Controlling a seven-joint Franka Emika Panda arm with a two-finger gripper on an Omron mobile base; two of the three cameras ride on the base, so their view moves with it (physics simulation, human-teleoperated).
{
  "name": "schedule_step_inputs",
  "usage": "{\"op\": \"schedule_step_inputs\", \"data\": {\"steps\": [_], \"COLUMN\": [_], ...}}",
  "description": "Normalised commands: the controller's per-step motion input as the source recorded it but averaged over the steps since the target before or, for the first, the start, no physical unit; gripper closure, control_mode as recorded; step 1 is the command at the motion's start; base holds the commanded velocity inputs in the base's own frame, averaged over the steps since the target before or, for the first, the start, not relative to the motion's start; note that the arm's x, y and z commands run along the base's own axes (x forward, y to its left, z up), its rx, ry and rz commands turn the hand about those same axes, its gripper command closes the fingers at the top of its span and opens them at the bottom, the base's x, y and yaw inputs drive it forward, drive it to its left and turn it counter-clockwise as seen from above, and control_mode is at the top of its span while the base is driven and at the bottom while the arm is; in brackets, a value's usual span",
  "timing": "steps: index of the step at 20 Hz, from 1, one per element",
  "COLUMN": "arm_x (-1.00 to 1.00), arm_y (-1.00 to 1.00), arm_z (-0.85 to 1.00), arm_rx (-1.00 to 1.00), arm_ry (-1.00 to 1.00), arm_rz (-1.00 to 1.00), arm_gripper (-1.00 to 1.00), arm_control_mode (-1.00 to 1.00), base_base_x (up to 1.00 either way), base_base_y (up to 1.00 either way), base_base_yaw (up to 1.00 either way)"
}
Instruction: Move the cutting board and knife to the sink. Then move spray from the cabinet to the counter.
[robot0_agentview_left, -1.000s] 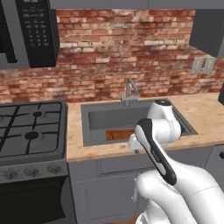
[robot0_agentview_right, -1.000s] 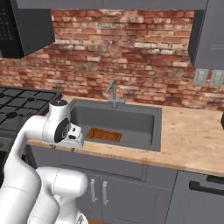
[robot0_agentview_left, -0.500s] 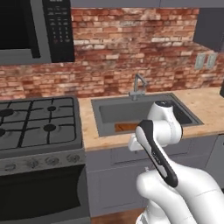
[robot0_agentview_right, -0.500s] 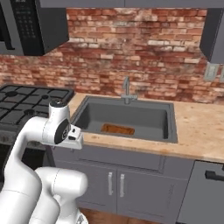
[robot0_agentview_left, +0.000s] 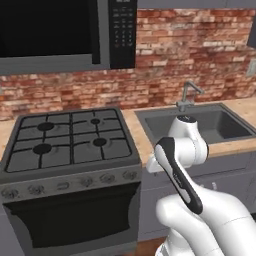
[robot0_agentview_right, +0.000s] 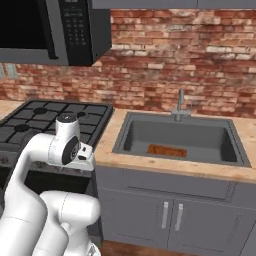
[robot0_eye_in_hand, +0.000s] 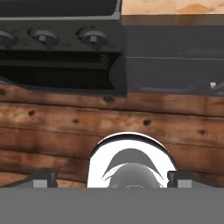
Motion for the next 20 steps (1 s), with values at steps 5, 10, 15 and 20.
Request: {"op": "schedule_step_inputs", "data": {"steps": [5, 10, 15, 20], "arm_x": [0.00, 0.00, 0.00, 0.00], "arm_y": [0.00, 0.00, 0.00, 0.00], "arm_z": [0.00, 0.00, 0.00, 0.00], "arm_rx": [0.00, 0.00, 0.00, 0.00], "arm_ry": [0.00, 0.00, 0.00, 0.00], "arm_rz": [0.00, 0.00, 0.00, 0.00], "arm_gripper": [-1.00, -1.00, -1.00, -1.00], "arm_control_mode": [1.00, 1.00, 1.00, 1.00], "base_base_x": [0.00, 0.00, 0.00, -0.21], "base_base_y": [0.88, 0.94, 0.94, 0.82], "base_base_yaw": [-0.01, 0.01, 0.02, 0.01]}}
